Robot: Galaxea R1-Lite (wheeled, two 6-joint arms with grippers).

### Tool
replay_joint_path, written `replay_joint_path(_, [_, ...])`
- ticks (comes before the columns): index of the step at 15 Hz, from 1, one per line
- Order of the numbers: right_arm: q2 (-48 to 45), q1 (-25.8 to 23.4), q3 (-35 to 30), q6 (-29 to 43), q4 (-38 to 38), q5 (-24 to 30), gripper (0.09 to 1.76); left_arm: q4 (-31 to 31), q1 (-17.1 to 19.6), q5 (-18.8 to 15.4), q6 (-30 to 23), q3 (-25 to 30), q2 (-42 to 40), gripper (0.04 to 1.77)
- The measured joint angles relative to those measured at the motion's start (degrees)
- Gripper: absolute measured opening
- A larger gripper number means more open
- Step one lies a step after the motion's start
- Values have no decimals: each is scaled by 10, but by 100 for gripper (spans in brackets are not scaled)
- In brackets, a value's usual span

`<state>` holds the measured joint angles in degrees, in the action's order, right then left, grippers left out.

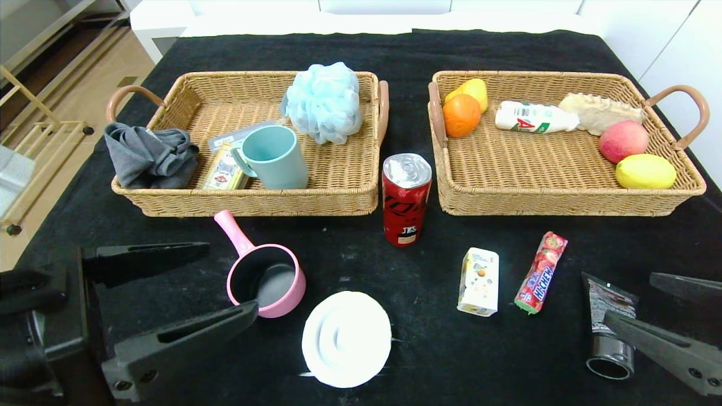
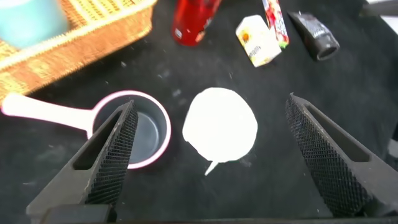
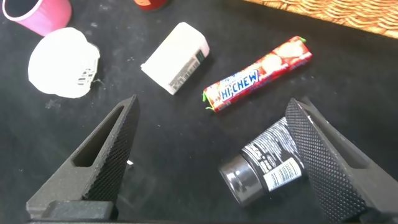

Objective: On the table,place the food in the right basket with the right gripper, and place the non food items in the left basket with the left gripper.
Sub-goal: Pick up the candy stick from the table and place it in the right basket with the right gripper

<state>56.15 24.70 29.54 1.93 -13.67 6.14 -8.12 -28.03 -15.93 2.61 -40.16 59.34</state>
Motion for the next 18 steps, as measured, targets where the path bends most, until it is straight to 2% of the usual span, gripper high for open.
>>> replay_joint_path(3, [12,5,12,-1,0,0,171,-1,-17,3,-5,8,2,172])
replay_joint_path(6, [25,11,20,-4,3,-23,171,1,-23,4,-3,11,5,172])
replay_joint_path(9, [33,14,32,-5,46,-69,171,-1,-23,5,-2,13,4,172])
replay_joint_path(11, [39,14,57,4,109,-129,171,-1,-23,5,-3,13,1,172])
replay_joint_path(14, [56,13,116,74,220,-179,171,0,-23,6,-2,12,-4,172])
replay_joint_path(18, [90,14,216,198,336,-196,171,1,-23,6,-2,12,-7,172])
